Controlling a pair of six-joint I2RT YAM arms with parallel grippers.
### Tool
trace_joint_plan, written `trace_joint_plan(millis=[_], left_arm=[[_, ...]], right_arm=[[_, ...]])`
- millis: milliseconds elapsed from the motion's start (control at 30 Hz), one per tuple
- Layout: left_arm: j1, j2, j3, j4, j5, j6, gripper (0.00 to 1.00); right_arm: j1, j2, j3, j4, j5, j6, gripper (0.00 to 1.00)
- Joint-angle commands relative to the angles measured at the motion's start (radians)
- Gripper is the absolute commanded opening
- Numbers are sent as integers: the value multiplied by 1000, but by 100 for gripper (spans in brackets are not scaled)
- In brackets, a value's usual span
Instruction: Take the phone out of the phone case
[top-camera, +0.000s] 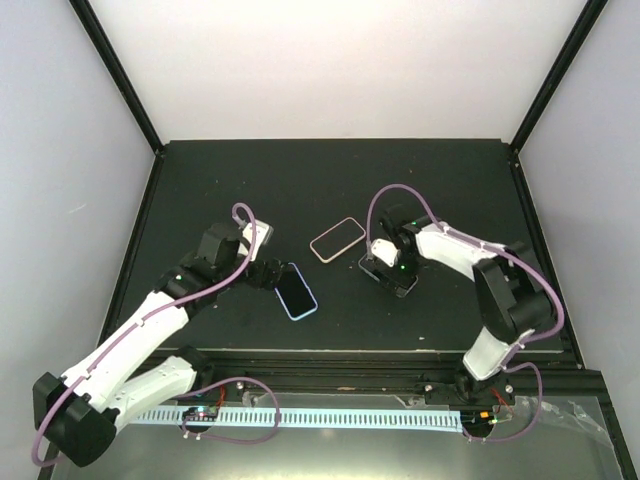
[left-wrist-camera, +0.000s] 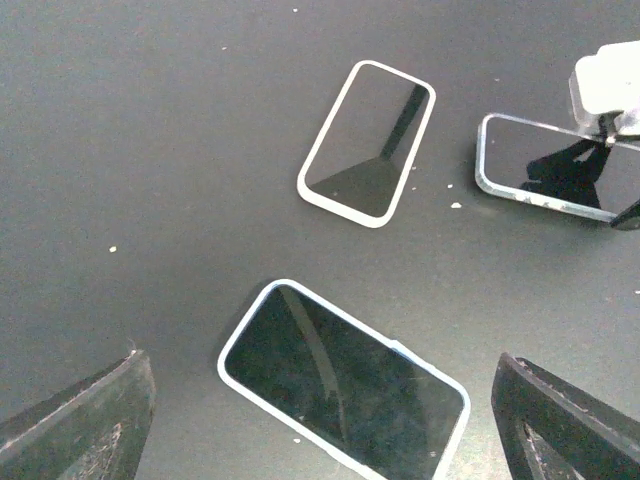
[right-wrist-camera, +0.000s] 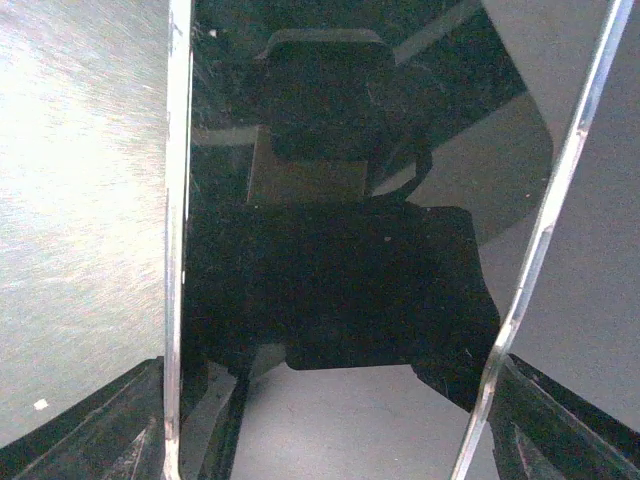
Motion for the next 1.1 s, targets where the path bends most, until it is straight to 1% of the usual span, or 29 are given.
trace_joint_plan(millis=[0, 100, 167, 233, 333, 400, 433, 500, 533, 600, 633, 667, 700, 767, 833, 900, 1067], left_arm=[[-58, 28, 75, 0, 33, -72, 92], [-167, 63, 107, -30, -14, -133, 91], [-241, 86, 112, -29, -4, -188, 90], [-323, 118, 90, 6, 4, -245, 89], [-439, 205, 48, 77, 42, -316, 86], [-510, 274, 40, 104, 42, -347, 81], [-542, 310, 42, 115, 49, -354, 74], [-594, 366, 48, 113, 46, -368, 67], [-613, 393, 52, 102, 43, -376, 61], [-634, 438, 50, 69, 36, -402, 42], [-638, 447, 44, 57, 29, -415, 29], [-640, 453, 33, 51, 22, -427, 20], [-641, 455, 20, 47, 12, -439, 17], [-639, 466, 11, 29, -30, -463, 14], [-632, 488, 12, 20, -66, -473, 7], [-618, 524, 20, 18, -78, -474, 3], [-580, 588, 45, -5, -163, -472, 2]], right_arm=[[-24, -175, 3, 7, -87, 48, 63], [-53, -277, -5, 6, -129, 66, 59], [-83, -340, 0, -4, -181, 79, 57], [-116, -399, -4, 3, -205, 90, 56], [-163, -476, -16, 34, -212, 117, 56], [-205, -508, -28, 62, -226, 140, 55], [-230, -520, -36, 78, -242, 150, 55], [-272, -544, -55, 97, -273, 158, 55], [-285, -557, -72, 113, -281, 161, 55], [-293, -583, -103, 140, -285, 166, 55], [-294, -594, -114, 149, -286, 169, 55], [-294, -602, -122, 155, -292, 173, 56], [-294, -607, -126, 157, -298, 174, 56], [-294, -611, -131, 159, -299, 174, 56], [-295, -623, -145, 169, -302, 174, 56], [-295, -630, -155, 174, -307, 172, 56], [-294, -648, -166, 177, -325, 173, 56]])
